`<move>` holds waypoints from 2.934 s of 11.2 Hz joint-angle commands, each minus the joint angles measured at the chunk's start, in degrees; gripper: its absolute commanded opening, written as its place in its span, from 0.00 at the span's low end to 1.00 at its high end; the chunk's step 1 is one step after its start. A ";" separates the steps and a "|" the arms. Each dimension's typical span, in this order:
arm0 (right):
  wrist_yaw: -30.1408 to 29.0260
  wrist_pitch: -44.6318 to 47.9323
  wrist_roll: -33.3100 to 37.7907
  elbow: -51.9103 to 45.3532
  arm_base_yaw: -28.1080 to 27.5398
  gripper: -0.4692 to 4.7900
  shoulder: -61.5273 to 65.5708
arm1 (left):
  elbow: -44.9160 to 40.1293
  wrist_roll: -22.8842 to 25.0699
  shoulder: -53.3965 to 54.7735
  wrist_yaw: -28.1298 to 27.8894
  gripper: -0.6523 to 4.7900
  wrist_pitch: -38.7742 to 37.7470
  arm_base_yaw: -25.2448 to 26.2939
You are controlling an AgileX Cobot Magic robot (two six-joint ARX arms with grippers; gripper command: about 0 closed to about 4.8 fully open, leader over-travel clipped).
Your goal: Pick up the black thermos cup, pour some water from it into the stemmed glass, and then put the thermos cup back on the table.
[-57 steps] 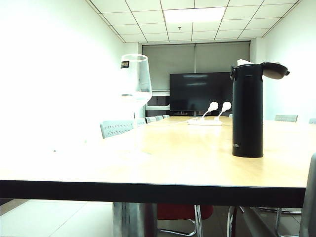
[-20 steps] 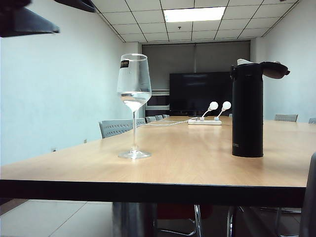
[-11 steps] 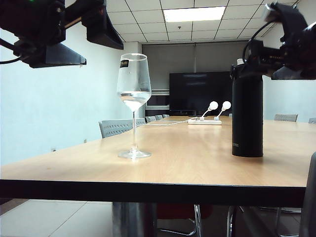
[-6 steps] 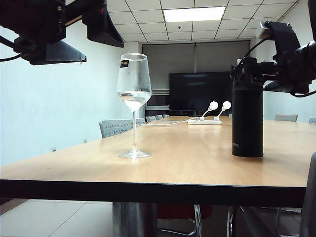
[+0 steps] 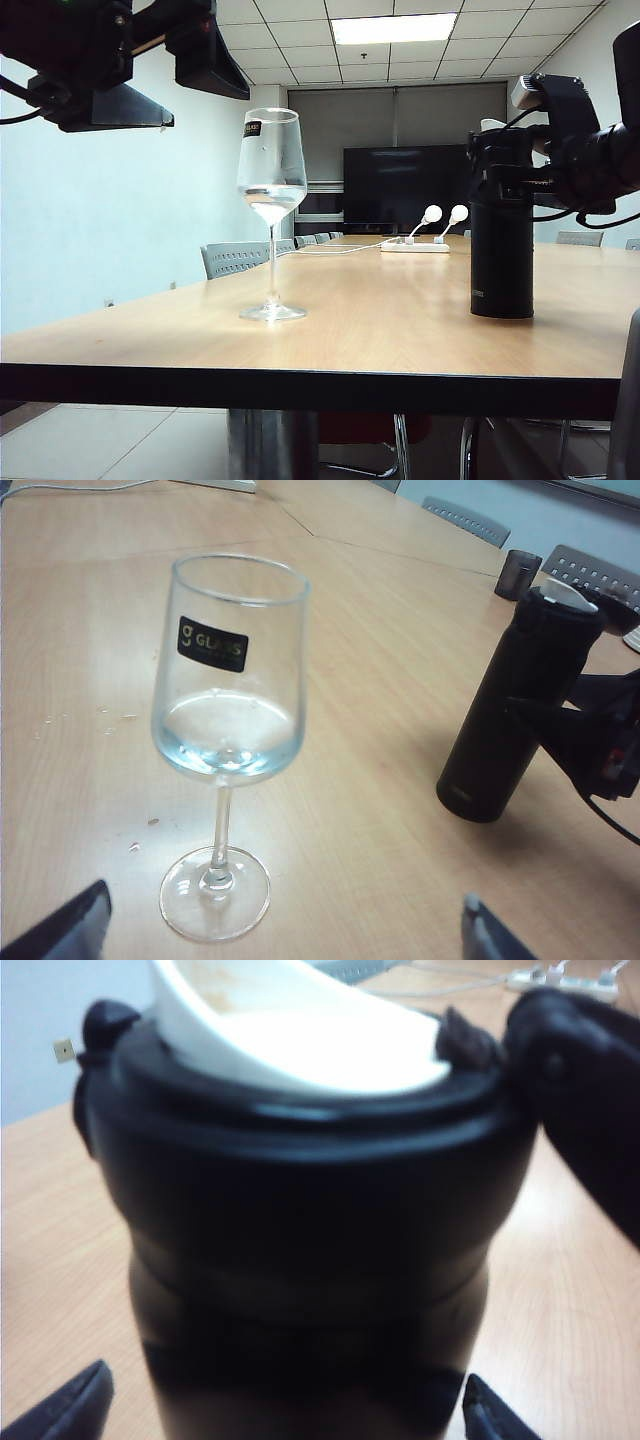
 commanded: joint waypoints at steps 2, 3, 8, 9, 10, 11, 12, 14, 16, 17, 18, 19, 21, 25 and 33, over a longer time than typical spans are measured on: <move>0.15 6.93 0.00 0.39 0.00 0.99 3.28 | 0.20 0.24 -0.13 -0.15 0.96 0.31 -0.09; 0.15 8.13 0.00 0.39 0.00 0.99 3.85 | 0.20 0.24 -0.13 -0.15 0.96 0.28 -0.09; 1.81 12.63 0.02 2.38 -0.02 0.99 7.87 | 0.20 0.24 -0.13 -0.17 0.96 -0.17 -0.07; 1.90 12.61 0.07 2.95 -0.02 0.99 8.24 | 0.20 0.24 -0.13 -0.17 0.96 -0.52 -0.07; 2.10 12.55 0.04 3.23 -0.02 0.99 8.39 | 0.20 0.24 -0.13 -0.15 0.96 -0.72 -0.07; 2.12 12.57 0.07 3.30 -0.02 0.99 8.39 | 0.20 0.24 -0.13 -0.17 0.96 -0.81 -0.07; 2.10 12.52 0.07 3.30 -0.02 0.99 8.39 | 0.20 0.24 -0.13 -0.17 0.96 -0.81 -0.07; 2.12 12.07 0.07 3.30 -0.02 0.99 8.39 | 0.20 0.24 -0.13 -0.17 0.96 -0.81 -0.07; 2.12 11.87 0.31 3.30 -0.02 0.75 8.39 | 0.20 0.24 -0.13 -0.17 0.96 -0.83 -0.07; 2.12 11.65 0.28 3.30 -0.04 0.44 8.39 | 0.20 0.22 -0.13 -0.17 0.96 -0.87 -0.07; 2.10 11.65 0.28 3.30 -0.04 0.44 8.39 | 0.20 0.22 -0.13 -0.17 0.96 -0.87 -0.07; 2.10 11.67 0.28 3.30 -0.04 0.44 8.37 | 0.20 0.22 -0.15 -0.17 0.96 -0.96 -0.07; 2.05 11.72 0.28 3.30 -0.02 0.44 7.93 | 0.20 0.26 -0.15 -0.70 0.96 -0.98 0.07; 1.03 10.91 0.24 3.32 0.00 0.44 4.44 | 0.22 4.63 -0.24 -3.89 0.96 -0.96 0.07; -1.60 -12.70 0.17 18.88 6.64 0.44 -10.58 | 5.01 4.52 -0.26 -4.28 0.96 -2.75 0.11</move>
